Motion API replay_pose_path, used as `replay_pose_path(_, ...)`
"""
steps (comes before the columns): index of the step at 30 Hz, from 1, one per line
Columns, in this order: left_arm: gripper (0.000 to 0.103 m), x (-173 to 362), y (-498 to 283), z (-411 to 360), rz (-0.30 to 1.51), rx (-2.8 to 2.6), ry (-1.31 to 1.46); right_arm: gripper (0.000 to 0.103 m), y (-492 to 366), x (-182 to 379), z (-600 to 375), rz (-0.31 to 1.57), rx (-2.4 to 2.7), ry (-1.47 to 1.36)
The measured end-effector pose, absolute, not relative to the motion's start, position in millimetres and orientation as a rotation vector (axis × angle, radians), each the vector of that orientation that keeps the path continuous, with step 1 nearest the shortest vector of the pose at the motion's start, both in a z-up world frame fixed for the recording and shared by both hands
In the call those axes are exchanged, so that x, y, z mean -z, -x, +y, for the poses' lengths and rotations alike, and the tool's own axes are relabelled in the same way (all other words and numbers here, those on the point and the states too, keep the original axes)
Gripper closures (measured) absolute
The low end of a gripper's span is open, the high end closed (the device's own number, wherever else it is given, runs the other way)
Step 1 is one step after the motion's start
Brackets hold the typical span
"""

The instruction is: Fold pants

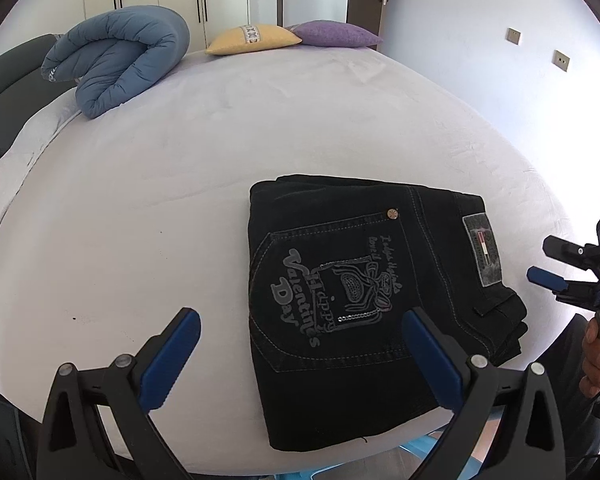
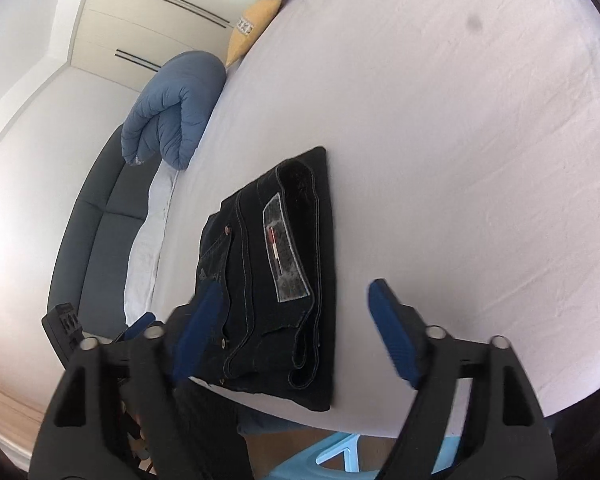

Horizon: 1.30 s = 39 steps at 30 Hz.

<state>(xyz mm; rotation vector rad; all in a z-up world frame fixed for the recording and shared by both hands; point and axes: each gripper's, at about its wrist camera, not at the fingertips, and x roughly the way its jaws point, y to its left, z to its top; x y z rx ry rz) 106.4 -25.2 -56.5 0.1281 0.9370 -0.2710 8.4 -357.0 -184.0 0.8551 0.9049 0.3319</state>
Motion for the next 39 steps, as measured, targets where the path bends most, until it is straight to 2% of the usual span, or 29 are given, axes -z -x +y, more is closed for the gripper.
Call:
replay_pose_path(8,0.000,70,-149,4,0.997,0.262,-0.126,0.025,-49,192,-346,1.021,-0.389,-0.813)
replay_pose_path(13,0.000,89,-178,12,1.073,0.304,-0.056,0.037,-76,211,-332,1.116,-0.368,-0.744)
replay_pose_path(17,0.000,107,-191,6,1.156,0.354,-0.004,0.038,-88,213,-328,1.125,-0.377,-0.751)
replay_pose_path(18,0.000,110,-193,2,1.170,0.375,0.006,0.042,-90,214,-327,1.132,-0.376,-0.748)
replay_pose_path(20,0.006,117,-194,-3,1.198,0.395,0.018,0.045,-94,216,-322,1.148,-0.375,-0.725)
replay_pose_path(22,0.019,128,-196,-9,1.241,0.421,0.053,0.048,-95,217,-319,1.155,-0.375,-0.706)
replay_pose_path(24,0.019,133,-198,-13,1.255,0.429,0.082,0.053,-97,217,-319,1.165,-0.366,-0.702)
replay_pose_path(28,0.033,132,-198,-26,1.258,0.458,0.067,0.064,-100,220,-314,1.179,-0.356,-0.705)
replay_pose_path(32,0.041,130,-193,-32,1.247,0.452,0.059,0.070,-98,216,-303,1.175,-0.330,-0.654)
replay_pose_path(35,0.055,125,-186,-33,1.234,0.456,0.070,0.078,-96,207,-289,1.147,-0.300,-0.559)
replay_pose_path(37,0.070,120,-182,-33,1.219,0.448,0.079,0.084,-92,195,-274,1.123,-0.274,-0.441)
replay_pose_path(39,0.077,116,-178,-32,1.212,0.443,0.101,0.086,-88,184,-262,1.097,-0.261,-0.336)
